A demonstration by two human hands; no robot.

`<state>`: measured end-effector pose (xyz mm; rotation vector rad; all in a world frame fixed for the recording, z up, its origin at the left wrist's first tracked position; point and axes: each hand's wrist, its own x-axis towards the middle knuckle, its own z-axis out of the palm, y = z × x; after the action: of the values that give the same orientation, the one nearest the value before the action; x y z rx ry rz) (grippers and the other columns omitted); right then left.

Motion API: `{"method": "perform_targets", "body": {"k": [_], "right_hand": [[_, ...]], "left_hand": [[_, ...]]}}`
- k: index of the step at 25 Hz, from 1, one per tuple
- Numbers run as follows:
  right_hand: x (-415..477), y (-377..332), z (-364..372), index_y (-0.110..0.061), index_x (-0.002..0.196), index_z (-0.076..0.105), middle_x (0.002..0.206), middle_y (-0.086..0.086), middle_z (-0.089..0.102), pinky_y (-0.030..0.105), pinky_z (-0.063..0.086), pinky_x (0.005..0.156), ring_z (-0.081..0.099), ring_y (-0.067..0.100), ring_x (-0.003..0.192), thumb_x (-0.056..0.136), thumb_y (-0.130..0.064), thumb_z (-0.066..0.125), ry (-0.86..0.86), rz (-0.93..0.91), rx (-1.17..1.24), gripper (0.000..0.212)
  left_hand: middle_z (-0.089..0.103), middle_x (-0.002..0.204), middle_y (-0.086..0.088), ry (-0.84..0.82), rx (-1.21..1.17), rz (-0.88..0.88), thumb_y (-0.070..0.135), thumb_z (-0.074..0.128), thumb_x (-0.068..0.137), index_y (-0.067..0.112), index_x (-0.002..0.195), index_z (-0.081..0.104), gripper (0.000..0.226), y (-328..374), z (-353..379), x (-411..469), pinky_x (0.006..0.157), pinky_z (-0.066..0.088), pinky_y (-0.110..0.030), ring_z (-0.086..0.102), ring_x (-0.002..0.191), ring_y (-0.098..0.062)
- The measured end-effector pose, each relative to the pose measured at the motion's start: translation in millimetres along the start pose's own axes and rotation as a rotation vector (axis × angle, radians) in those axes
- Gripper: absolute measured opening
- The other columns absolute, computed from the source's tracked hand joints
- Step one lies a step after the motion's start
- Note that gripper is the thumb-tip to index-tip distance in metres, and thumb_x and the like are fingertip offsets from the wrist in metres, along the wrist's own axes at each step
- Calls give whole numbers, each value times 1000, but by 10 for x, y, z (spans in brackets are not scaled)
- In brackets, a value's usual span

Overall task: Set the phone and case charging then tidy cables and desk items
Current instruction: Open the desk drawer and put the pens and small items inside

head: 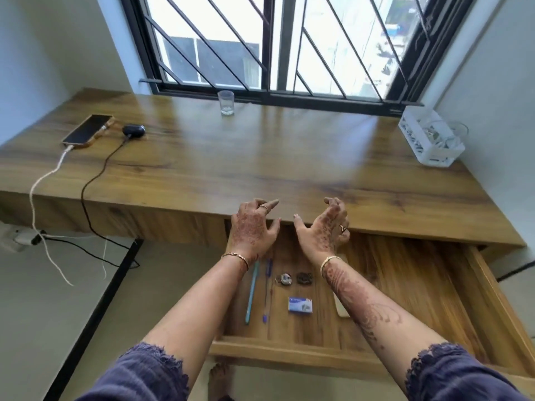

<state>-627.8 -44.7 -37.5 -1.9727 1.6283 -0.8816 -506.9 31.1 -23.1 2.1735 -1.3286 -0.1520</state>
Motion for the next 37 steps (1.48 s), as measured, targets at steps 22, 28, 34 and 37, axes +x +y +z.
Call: {"method": "perform_targets", "body": {"k": [22,28,34,37], "right_hand": [[2833,-2250,2805,-13,135,32,136,6,38,33,42,106,48,17,124,76,-20,73,-69,-282,316,72],[3316,-2338,3301,-9,141,30,140,7,47,27,28,110,45,21,130,80,-21,66,-85,-253,269,72],[3446,-2419,3436,-9,138,37,135,12,54,24,29,104,49,27,125,85,-9,55,-153,-247,229,56],[3326,-2403,3368,-9,135,42,136,14,52,27,33,104,51,28,123,84,-8,57,-138,-241,256,53]], "left_hand": [[56,130,-8,117,-563,-345,38,68,82,9,129,51,58,-1967,-234,4003,105,42,-37,54,119,-22],[50,140,-5,69,-570,-295,37,77,74,9,138,43,78,-2134,-120,4661,110,35,-30,47,129,-20],[63,125,-2,60,-650,-264,31,82,66,11,126,56,68,-2216,15,4858,104,44,-33,60,115,-17],[64,121,-6,75,-763,-285,20,83,68,12,122,56,60,-2144,-29,4746,101,47,-32,62,108,-17]]}}
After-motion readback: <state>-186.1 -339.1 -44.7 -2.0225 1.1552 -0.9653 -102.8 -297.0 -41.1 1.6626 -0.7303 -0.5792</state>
